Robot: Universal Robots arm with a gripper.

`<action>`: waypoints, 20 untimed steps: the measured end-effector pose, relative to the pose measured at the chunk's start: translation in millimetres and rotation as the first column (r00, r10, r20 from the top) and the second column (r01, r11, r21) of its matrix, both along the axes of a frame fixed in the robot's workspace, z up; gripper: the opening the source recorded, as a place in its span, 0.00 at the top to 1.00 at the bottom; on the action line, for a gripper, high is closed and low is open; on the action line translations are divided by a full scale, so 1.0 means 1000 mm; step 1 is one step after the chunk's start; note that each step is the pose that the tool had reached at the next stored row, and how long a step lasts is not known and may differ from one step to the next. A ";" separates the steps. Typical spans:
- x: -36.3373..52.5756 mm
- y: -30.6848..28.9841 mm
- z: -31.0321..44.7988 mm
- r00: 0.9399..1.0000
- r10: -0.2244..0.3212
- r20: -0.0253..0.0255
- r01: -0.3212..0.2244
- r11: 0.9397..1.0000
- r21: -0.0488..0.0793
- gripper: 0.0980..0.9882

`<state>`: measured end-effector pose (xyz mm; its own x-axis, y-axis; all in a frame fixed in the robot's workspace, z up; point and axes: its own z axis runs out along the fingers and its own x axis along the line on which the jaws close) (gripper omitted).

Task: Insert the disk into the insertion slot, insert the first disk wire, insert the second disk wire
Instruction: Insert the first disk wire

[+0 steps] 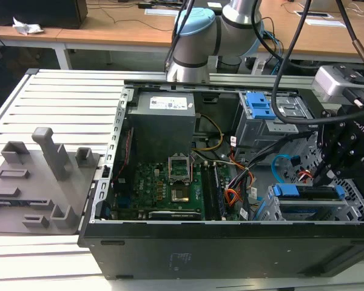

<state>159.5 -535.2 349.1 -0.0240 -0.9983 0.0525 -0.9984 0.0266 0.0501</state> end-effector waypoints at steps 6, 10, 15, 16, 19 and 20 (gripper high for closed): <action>0.0031 -0.0002 -0.0046 1.000 0.000 -0.002 0.000 1.000 -0.003 0.93; 0.0037 -0.0020 -0.0064 1.000 0.000 -0.003 0.000 1.000 -0.003 0.93; 0.0059 -0.0056 -0.0118 1.000 0.000 -0.006 0.000 1.000 -0.002 0.93; 0.0076 -0.0058 -0.0126 1.000 0.000 -0.007 0.000 1.000 -0.002 0.93; 0.0094 -0.0057 -0.0134 1.000 0.000 -0.008 0.000 1.000 -0.002 0.93; 0.0095 -0.0057 -0.0134 1.000 0.000 -0.008 0.000 1.000 -0.002 0.93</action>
